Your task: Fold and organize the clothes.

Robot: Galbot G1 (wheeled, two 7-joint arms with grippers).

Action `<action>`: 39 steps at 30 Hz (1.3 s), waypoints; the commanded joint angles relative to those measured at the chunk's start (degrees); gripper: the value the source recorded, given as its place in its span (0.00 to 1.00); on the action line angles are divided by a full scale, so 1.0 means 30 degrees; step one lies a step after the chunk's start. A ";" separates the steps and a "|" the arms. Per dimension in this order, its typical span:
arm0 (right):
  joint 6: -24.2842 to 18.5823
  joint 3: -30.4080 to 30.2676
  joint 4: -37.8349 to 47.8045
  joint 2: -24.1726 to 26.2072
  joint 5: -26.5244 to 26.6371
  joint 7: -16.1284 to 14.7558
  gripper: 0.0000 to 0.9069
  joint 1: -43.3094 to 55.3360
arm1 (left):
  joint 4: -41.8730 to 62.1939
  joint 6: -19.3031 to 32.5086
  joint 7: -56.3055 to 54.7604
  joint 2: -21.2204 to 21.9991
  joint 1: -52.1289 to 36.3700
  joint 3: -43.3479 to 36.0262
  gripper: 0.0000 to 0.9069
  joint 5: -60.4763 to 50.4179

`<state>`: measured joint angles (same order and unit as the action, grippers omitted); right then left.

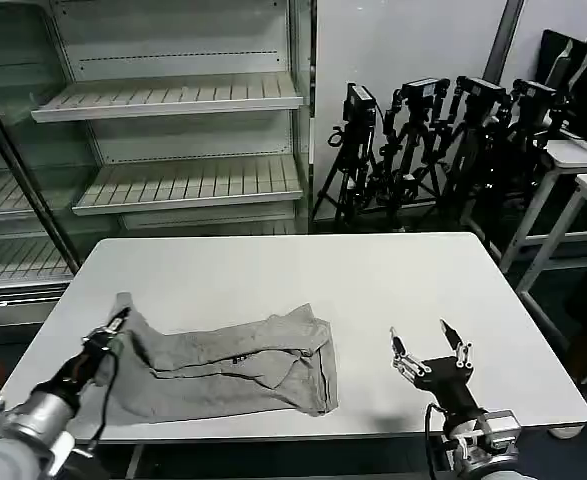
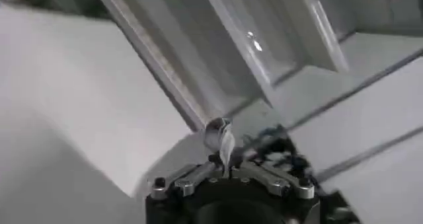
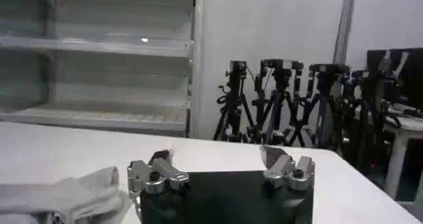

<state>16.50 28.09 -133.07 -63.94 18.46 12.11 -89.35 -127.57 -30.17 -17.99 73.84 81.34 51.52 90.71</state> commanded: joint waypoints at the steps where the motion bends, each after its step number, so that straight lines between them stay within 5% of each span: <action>1: -0.0037 0.0313 0.0207 0.0058 0.0089 -0.0014 1.00 -0.0102 | -0.0329 0.0322 -0.0462 0.2580 -0.2034 -0.6406 0.03 -0.1967; 7: -0.0072 0.0633 0.0312 0.0198 0.0317 -0.0012 1.00 0.0013 | 0.1063 0.0431 -0.0613 0.3399 -0.2904 -0.8569 0.03 -0.3922; 21: -0.0180 0.1263 0.0511 0.0304 0.0696 -0.0014 1.00 -0.0020 | 0.4005 0.0453 -0.0203 0.2444 -0.3695 -1.1376 0.03 -0.6514; 24: -0.0152 0.1196 0.0475 0.0268 0.0687 0.0002 1.00 0.0018 | 0.4099 0.0339 -0.0162 0.2400 -0.3828 -1.1651 0.34 -0.6582; 25: -0.0142 0.1153 0.0480 0.0238 0.0672 0.0008 1.00 0.0038 | 0.4069 0.0297 -0.0154 0.2416 -0.3916 -1.1772 0.73 -0.6620; 26: -0.0132 0.1126 0.0491 0.0222 0.0665 0.0014 1.00 0.0057 | 0.4045 0.0259 -0.0159 0.2430 -0.3952 -1.1844 1.00 -0.6629; 39: -0.0108 0.1029 0.0499 0.0044 0.0620 0.0043 1.00 0.0106 | 0.3117 0.0458 -0.0201 0.2600 -0.4385 -1.2183 1.00 -0.6903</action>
<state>16.15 31.06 -131.50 -63.75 20.28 12.20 -89.03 -117.34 -28.97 -18.66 81.67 68.90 16.37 71.15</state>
